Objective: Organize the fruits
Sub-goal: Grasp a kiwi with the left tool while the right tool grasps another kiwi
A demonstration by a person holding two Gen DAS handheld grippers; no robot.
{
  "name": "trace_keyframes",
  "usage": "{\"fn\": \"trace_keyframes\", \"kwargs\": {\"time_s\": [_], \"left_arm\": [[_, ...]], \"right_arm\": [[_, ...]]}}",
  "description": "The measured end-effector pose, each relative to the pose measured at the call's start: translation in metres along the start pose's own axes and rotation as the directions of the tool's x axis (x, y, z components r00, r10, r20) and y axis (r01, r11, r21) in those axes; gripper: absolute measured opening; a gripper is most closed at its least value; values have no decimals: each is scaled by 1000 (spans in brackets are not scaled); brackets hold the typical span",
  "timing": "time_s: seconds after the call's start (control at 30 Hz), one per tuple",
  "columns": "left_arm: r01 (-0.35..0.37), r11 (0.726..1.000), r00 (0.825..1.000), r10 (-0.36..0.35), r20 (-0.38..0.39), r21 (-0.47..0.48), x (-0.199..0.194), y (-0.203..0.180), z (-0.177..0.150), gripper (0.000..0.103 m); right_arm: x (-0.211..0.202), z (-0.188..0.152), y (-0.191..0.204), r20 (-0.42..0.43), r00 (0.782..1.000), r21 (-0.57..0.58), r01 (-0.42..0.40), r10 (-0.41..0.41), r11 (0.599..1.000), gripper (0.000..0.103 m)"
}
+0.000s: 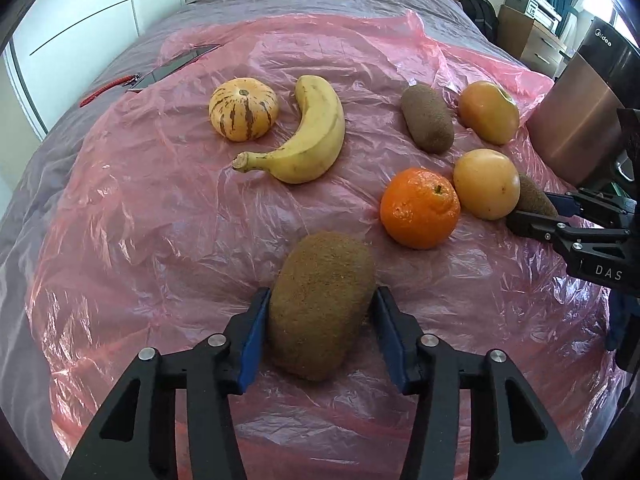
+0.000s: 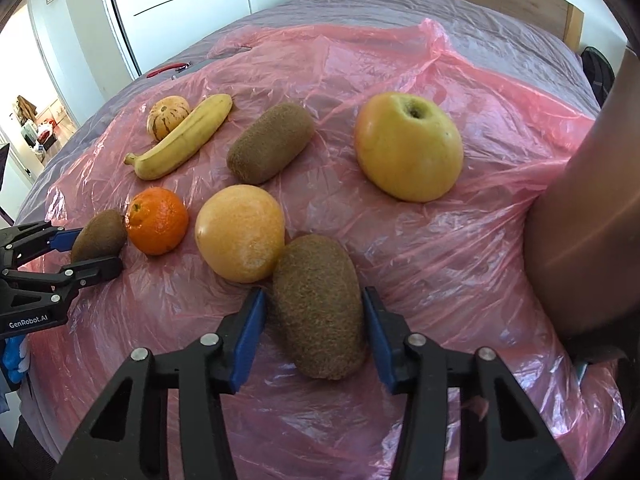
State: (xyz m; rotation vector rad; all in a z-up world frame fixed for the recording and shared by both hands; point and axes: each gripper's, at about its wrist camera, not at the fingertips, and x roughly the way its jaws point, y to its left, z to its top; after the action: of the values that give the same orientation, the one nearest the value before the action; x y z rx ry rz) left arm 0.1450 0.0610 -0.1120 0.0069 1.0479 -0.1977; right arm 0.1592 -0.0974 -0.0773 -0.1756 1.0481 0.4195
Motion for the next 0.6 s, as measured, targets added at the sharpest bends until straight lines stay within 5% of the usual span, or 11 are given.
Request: {"fn": "trace_keyframes", "kwargs": {"time_s": [0.07,0.17,0.6], "left_arm": [[10,1000,1000,-10,-1,-3,1,2,0,41],[4,1000,1000,-4,0,9,0,0,0,41],[-20,1000,999,20,38,19,-24,-8,-3,40]], "right_arm": [[1,0,-1,-2,1000,0,-1,1,1000,47],[1,-1,-5,-3,1000,8,-19,19,1000,43],[-27,-6,-9,53,998,42,-32,30,999,41]]}}
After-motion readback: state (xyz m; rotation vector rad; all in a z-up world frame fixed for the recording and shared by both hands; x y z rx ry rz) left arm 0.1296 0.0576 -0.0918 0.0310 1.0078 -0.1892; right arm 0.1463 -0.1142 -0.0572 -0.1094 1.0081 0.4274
